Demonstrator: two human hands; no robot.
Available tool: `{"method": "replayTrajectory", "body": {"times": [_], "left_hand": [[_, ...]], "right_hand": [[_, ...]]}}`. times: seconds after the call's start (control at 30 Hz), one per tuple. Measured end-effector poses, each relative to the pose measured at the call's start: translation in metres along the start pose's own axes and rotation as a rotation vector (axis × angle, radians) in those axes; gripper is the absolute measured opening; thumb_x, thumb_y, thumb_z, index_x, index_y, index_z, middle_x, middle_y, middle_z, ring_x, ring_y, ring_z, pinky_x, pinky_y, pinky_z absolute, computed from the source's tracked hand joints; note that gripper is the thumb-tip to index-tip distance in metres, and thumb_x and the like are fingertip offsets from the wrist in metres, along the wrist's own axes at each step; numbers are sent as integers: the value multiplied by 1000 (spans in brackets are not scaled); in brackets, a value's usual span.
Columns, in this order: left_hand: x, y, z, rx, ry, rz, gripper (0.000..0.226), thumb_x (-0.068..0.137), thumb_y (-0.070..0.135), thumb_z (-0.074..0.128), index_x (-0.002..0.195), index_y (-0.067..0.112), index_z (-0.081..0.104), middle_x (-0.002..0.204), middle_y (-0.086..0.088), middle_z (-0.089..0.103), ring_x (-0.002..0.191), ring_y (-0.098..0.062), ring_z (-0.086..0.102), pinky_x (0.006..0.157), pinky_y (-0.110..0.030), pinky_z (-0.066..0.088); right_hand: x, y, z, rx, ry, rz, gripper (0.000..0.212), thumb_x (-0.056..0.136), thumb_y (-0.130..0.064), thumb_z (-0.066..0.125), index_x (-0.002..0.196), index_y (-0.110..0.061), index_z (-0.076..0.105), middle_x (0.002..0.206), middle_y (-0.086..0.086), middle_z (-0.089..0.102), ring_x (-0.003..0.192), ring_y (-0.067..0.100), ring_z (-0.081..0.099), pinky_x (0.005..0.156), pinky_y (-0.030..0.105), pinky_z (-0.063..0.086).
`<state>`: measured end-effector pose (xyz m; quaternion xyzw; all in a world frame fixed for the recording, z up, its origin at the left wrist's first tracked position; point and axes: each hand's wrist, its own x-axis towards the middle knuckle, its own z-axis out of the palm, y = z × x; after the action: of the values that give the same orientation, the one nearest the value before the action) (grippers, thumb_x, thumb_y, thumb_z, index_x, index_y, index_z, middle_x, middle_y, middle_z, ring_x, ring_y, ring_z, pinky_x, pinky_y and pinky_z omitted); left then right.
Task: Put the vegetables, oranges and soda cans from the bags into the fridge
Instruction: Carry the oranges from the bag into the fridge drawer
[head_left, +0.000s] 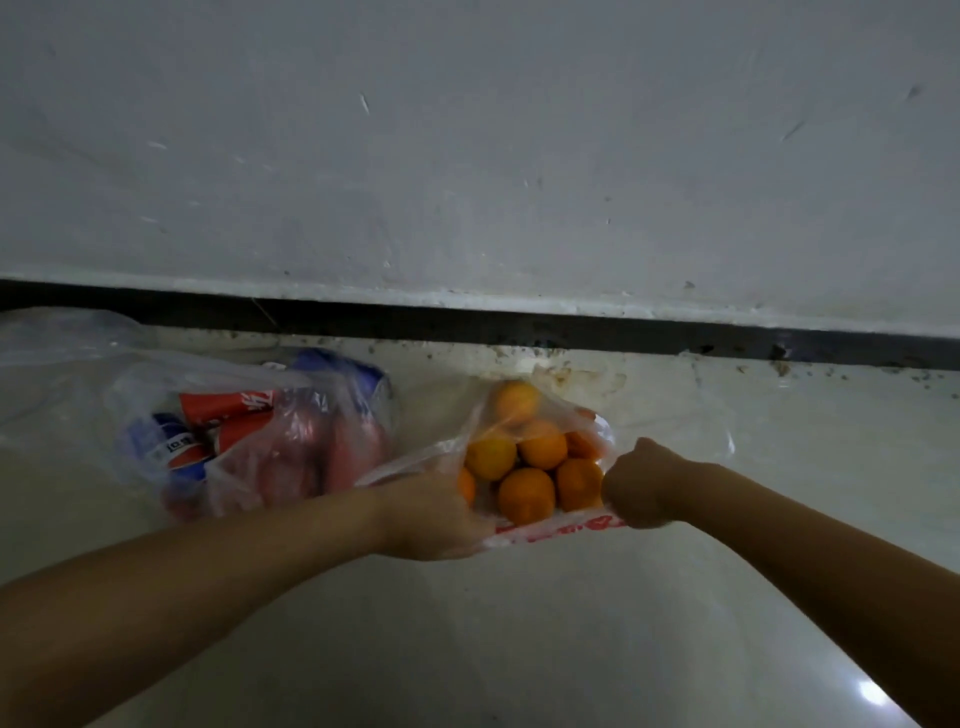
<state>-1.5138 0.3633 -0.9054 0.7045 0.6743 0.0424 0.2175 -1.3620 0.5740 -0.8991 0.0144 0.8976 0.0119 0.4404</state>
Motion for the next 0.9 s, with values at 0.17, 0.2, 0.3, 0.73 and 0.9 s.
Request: {"method": "replayTrajectory", "body": {"times": [0.17,0.2,0.3,0.73,0.9], "left_hand": [[-39,-23,51,77,56,-70,46,94,43,32,65,26,64,62,12,63,53,-5,59,53,-16,49],[-44,-25,61,34,38,-167,45,90,42,35,63,24,67,64,12,65,55,-6,62,56,-17,52],[-49,-29,85,82,-71,-254,46,86,36,35,60,18,69,64,6,68,63,-13,66,70,-28,52],[-55,19,95,154,-233,40,55,88,41,39,138,20,45,141,-2,50,126,-17,51,103,-32,41],[-36,-6,82,-174,-462,-148,72,87,55,16,145,16,36,155,-1,27,141,-18,28,114,-27,19]], "right_hand": [[-11,3,48,22,98,-38,34,95,-30,40,121,-17,56,121,5,58,111,22,53,103,35,36],[-11,4,55,45,91,-37,40,95,-37,40,127,-17,51,128,5,53,118,22,49,103,35,37],[-8,5,65,82,73,-3,50,94,-40,42,139,-17,40,145,4,40,131,21,40,111,37,31],[-18,-11,100,-209,300,-278,66,56,-25,81,120,-29,64,101,2,72,94,20,68,90,54,50],[-10,11,74,300,192,83,48,92,-30,52,139,-23,44,142,5,48,127,20,47,107,37,33]]}}
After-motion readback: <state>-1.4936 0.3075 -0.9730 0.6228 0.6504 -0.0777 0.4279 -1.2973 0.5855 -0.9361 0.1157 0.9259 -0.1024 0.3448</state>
